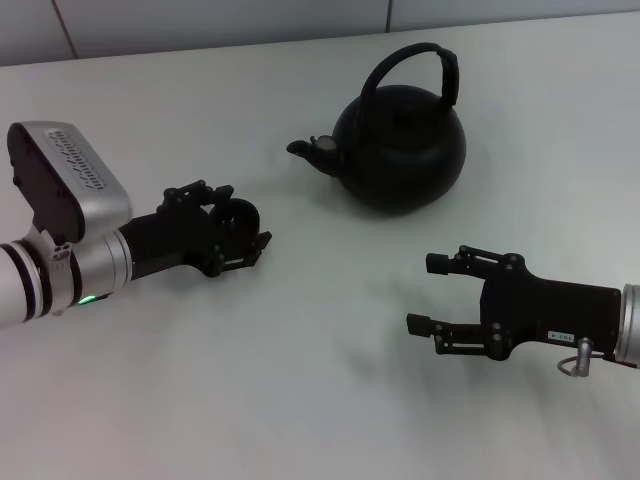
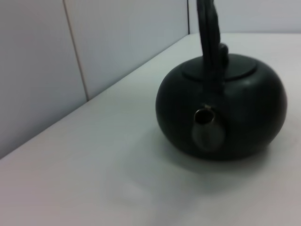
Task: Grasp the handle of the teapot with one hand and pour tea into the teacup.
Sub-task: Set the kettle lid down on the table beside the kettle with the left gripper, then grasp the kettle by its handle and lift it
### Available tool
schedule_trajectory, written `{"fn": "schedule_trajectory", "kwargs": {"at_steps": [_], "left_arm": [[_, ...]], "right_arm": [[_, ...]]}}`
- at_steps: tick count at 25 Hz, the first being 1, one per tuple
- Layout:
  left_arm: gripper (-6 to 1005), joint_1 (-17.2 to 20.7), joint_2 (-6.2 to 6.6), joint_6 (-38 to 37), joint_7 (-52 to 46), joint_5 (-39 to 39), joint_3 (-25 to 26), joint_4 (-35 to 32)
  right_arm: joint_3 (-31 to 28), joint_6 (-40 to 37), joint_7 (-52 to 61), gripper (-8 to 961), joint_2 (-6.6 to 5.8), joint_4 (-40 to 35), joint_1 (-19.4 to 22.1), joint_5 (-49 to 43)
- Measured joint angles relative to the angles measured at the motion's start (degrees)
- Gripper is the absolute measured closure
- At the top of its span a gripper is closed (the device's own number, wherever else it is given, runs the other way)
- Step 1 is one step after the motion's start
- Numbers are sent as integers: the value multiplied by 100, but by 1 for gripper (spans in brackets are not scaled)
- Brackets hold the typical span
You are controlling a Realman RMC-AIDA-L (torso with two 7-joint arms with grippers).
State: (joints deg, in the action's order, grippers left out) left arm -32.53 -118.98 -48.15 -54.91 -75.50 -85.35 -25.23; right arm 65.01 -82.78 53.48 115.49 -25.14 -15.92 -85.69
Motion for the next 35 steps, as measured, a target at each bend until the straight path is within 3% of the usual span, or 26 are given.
{"fn": "schedule_trajectory", "kwargs": {"at_steps": [6, 14, 15, 16, 17, 18, 19, 21, 23, 26, 35], "left_arm": [[202, 29, 12, -85, -1, 0, 19, -45], [201, 598, 128, -313, -227, -68, 6, -830], [200, 662, 142, -330, -289, -126, 7, -900], [200, 748, 162, -353, -386, -225, 13, -998], [199, 866, 177, -379, -488, -358, 22, -1105], [199, 1001, 193, -392, -561, -481, 38, -1213], [199, 1001, 193, -392, -561, -481, 38, -1213], [199, 1176, 211, -397, -591, -576, 88, -1337], [199, 1342, 219, -398, -600, -602, 142, -1445], [199, 1396, 219, -403, -602, -604, 167, -1475], [199, 1434, 207, -412, -607, -606, 177, -1454]], "right_arm": [[-17, -22, -3, 126, 0, 0, 2, 0], [-422, -86, -16, 127, 50, -29, 92, 36], [-968, -103, -19, 127, 159, -66, 185, 47], [-968, -103, -19, 127, 159, -66, 185, 47], [-1400, -91, -20, 127, 225, -89, 239, 49], [-2207, -44, -34, 127, 348, -103, 309, 51], [-2207, -44, -34, 127, 348, -103, 309, 51], [-2831, -19, -47, 127, 380, -38, 290, 55], [-3344, 6, -145, 127, 382, 93, 143, 57], [-3555, 190, -290, 128, 387, 152, -74, 60], [-3501, 1131, -325, 130, 374, 280, -776, 25]]}}
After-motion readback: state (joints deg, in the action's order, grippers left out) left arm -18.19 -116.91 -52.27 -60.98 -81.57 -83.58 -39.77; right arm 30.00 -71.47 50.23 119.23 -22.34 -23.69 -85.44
